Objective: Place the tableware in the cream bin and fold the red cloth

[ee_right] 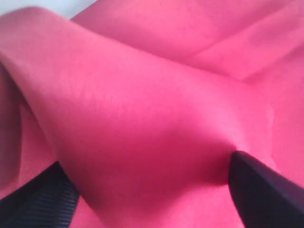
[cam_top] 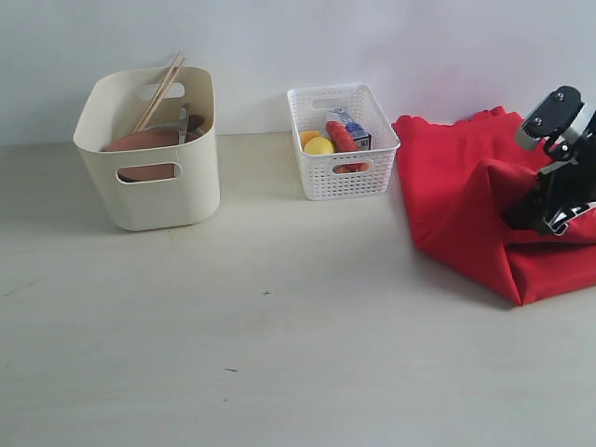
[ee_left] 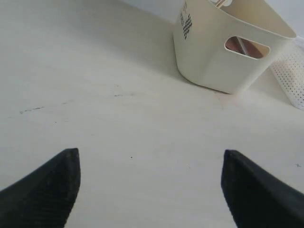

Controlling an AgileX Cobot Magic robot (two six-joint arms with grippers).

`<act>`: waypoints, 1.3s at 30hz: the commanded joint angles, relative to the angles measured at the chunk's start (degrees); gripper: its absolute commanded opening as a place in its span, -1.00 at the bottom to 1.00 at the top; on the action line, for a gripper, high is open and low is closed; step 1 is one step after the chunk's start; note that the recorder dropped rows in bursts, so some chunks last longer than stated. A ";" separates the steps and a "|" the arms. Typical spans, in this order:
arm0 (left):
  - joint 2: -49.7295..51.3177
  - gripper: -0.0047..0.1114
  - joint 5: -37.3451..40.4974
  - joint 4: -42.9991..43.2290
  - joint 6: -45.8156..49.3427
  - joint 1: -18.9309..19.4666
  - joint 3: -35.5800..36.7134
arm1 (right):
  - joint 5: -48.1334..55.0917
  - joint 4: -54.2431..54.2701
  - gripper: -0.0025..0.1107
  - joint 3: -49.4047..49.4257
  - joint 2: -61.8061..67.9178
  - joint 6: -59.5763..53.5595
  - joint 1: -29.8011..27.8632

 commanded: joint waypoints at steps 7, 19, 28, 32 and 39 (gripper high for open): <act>-0.25 0.42 -0.55 -0.10 0.33 0.25 0.16 | -2.17 -0.35 -0.96 -1.02 -3.26 -6.24 0.47; -0.25 0.42 -0.55 -0.10 0.23 0.25 0.16 | -18.54 -56.82 -0.96 11.47 -7.09 23.71 13.65; -0.25 0.42 -0.55 -0.10 0.34 0.25 0.16 | -7.83 -75.24 -0.28 17.31 -3.34 50.63 13.65; -0.25 0.42 -0.55 -0.10 0.34 0.25 0.16 | -7.68 -74.83 0.65 17.20 -11.01 60.73 13.65; -0.25 0.42 -0.55 -0.10 0.24 0.25 0.16 | 1.21 -71.23 0.64 16.42 -25.89 60.63 13.65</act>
